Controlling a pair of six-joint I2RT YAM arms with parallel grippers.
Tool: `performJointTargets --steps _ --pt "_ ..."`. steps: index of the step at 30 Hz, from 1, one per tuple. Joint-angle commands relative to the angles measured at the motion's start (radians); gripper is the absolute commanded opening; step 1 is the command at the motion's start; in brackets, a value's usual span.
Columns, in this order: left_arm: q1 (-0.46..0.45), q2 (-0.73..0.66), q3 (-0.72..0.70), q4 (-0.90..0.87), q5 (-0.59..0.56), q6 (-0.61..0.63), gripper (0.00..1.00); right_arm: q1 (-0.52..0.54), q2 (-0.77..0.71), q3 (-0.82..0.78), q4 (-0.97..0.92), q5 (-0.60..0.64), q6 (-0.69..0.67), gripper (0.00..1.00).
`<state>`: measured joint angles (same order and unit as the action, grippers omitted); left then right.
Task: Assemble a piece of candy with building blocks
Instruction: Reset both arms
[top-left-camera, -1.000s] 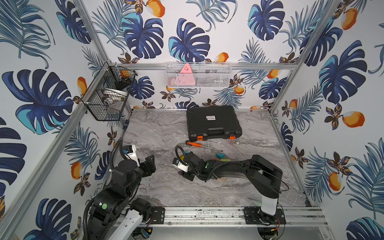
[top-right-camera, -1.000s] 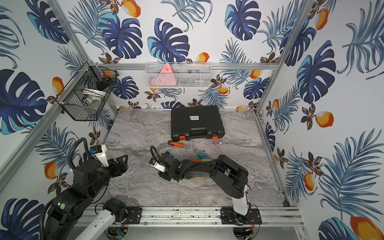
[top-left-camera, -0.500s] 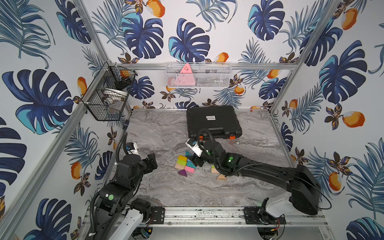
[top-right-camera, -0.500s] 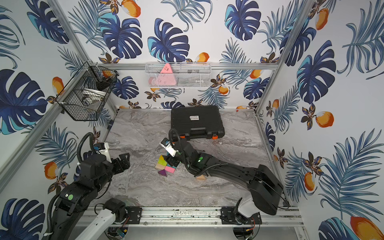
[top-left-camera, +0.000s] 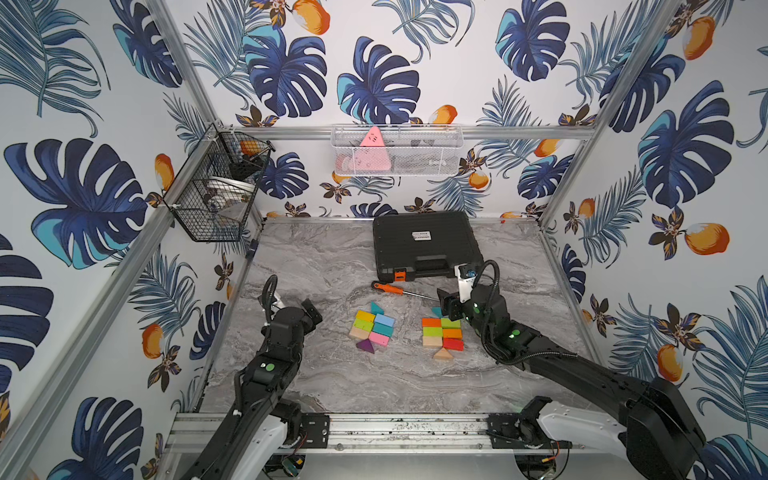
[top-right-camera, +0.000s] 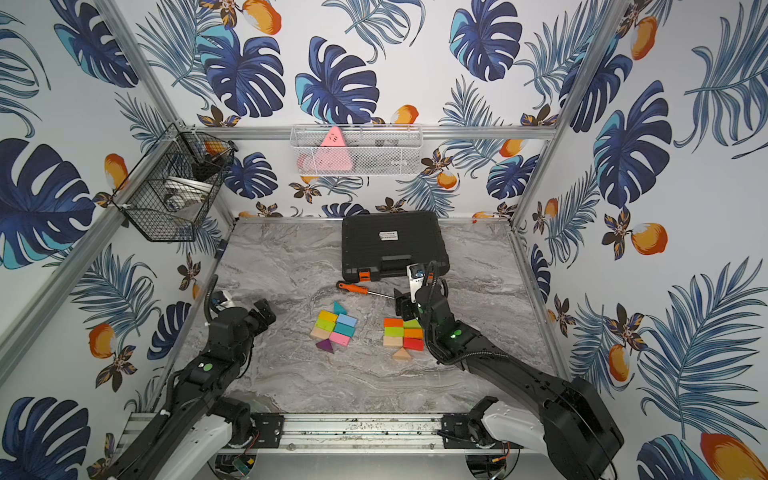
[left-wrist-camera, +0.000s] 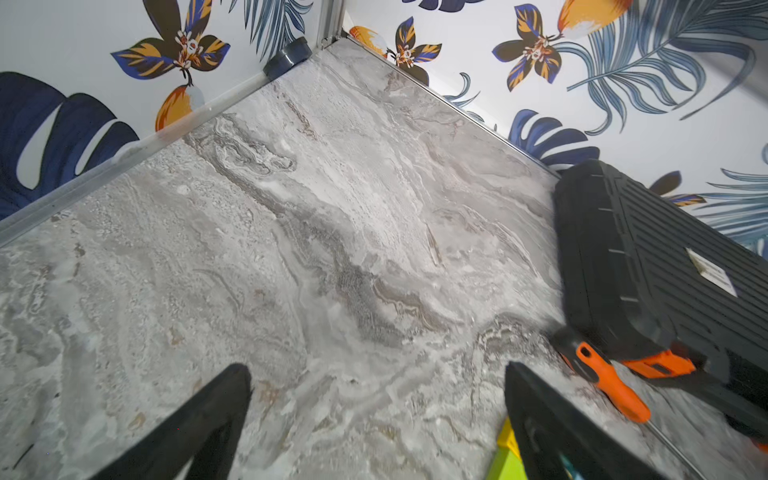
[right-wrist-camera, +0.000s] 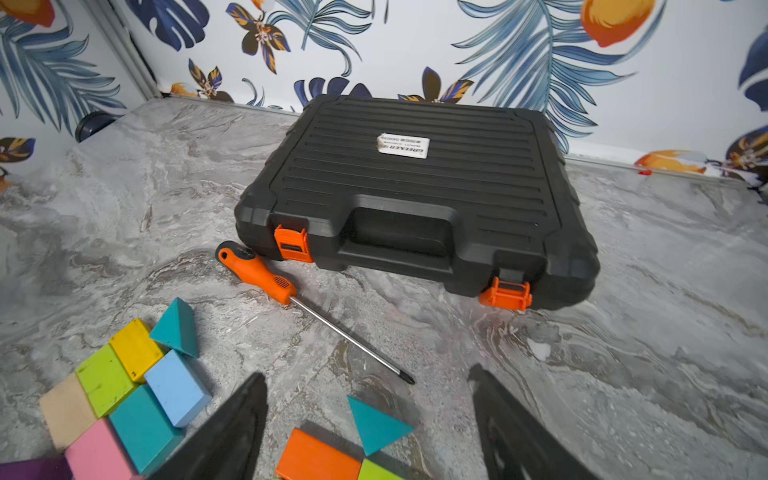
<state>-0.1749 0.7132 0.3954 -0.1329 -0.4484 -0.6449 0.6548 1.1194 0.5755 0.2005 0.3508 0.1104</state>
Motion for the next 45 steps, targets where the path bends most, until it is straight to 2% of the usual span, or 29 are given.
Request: performJointTargets --steps 1,4,6,9,11,13,14,16,18,20,22,24,25,27,28,29,30,32,33,35,36,37,38,40,43,45 --pt "-0.003 0.102 -0.011 0.2 -0.035 0.081 0.99 -0.02 -0.033 -0.061 0.049 0.138 0.09 0.85" --pt "-0.042 0.158 -0.068 0.377 -0.033 0.226 0.98 -0.051 -0.048 -0.12 0.1 0.18 0.118 0.87" --pt "-0.078 0.156 -0.131 0.513 -0.124 0.302 0.98 -0.065 -0.043 -0.14 0.122 0.251 0.106 0.88" --pt "-0.083 0.159 -0.225 0.77 -0.111 0.464 0.95 -0.09 -0.01 -0.167 0.207 0.369 0.05 0.89" --pt "-0.083 0.284 -0.247 0.893 -0.132 0.557 0.95 -0.12 0.026 -0.16 0.245 0.411 0.0 0.89" --pt "-0.082 0.48 -0.236 1.023 -0.182 0.622 0.97 -0.166 0.07 -0.157 0.302 0.424 -0.035 0.89" --pt "-0.095 0.564 -0.237 1.151 -0.205 0.659 0.98 -0.193 0.096 -0.15 0.308 0.402 -0.039 0.9" --pt "-0.101 0.653 -0.228 1.252 -0.124 0.685 0.98 -0.273 0.147 -0.15 0.326 0.362 -0.03 0.91" --pt "-0.1 0.745 -0.188 1.319 -0.113 0.724 0.98 -0.341 0.192 -0.179 0.387 0.303 0.015 0.91" --pt "-0.097 0.855 -0.173 1.393 -0.105 0.746 0.98 -0.409 0.258 -0.242 0.555 0.234 0.039 0.91" --pt "-0.087 0.967 -0.174 1.567 -0.094 0.782 0.98 -0.429 0.334 -0.256 0.735 0.268 -0.014 0.91" --pt "-0.067 0.887 -0.162 1.381 -0.048 0.725 0.98 -0.435 0.357 -0.197 0.64 0.288 -0.026 0.93" --pt "-0.047 0.879 -0.145 1.335 -0.01 0.709 0.99 -0.438 0.375 -0.192 0.657 0.28 -0.049 0.94" --pt "-0.014 0.954 -0.136 1.401 0.034 0.694 0.98 -0.436 0.419 -0.207 0.753 0.249 -0.116 0.94" --pt "-0.013 1.002 -0.115 1.431 0.018 0.724 0.98 -0.446 0.469 -0.232 0.846 0.226 -0.117 0.94" --pt "0.0 0.948 -0.088 1.291 0.061 0.687 0.98 -0.468 0.548 -0.259 1.045 0.208 -0.167 0.94" --pt "0.019 0.924 -0.059 1.181 0.09 0.664 0.98 -0.467 0.566 -0.258 1.079 0.216 -0.179 0.94" --pt "0.051 0.954 -0.042 1.21 0.114 0.659 0.99 -0.509 0.458 -0.204 0.751 0.119 -0.069 0.93" --pt "0.062 0.933 -0.033 1.147 0.14 0.642 0.99 -0.545 0.466 -0.199 0.751 0.047 -0.06 0.93" --pt "0.084 0.952 -0.029 1.185 0.17 0.643 0.97 -0.645 0.56 -0.189 0.837 -0.055 0.0 0.96" --pt "0.087 0.942 -0.029 1.164 0.174 0.638 0.99 -0.653 0.57 -0.189 0.85 -0.064 -0.003 0.98" --pt "0.087 0.94 -0.032 1.164 0.175 0.634 0.99 -0.655 0.535 -0.162 0.726 -0.068 0.027 0.99" --pt "0.087 0.945 -0.038 1.195 0.174 0.642 0.99 -0.662 0.522 -0.158 0.692 -0.091 0.031 1.0" --pt "0.087 0.937 -0.035 1.174 0.174 0.637 0.99 -0.666 0.562 -0.188 0.832 -0.092 0.004 1.0" --pt "0.087 0.937 -0.036 1.173 0.175 0.636 0.99 -0.664 0.517 -0.175 0.729 -0.093 0.016 1.0" --pt "0.086 0.94 -0.037 1.184 0.174 0.64 0.99 -0.664 0.546 -0.189 0.814 -0.1 -0.003 1.0"
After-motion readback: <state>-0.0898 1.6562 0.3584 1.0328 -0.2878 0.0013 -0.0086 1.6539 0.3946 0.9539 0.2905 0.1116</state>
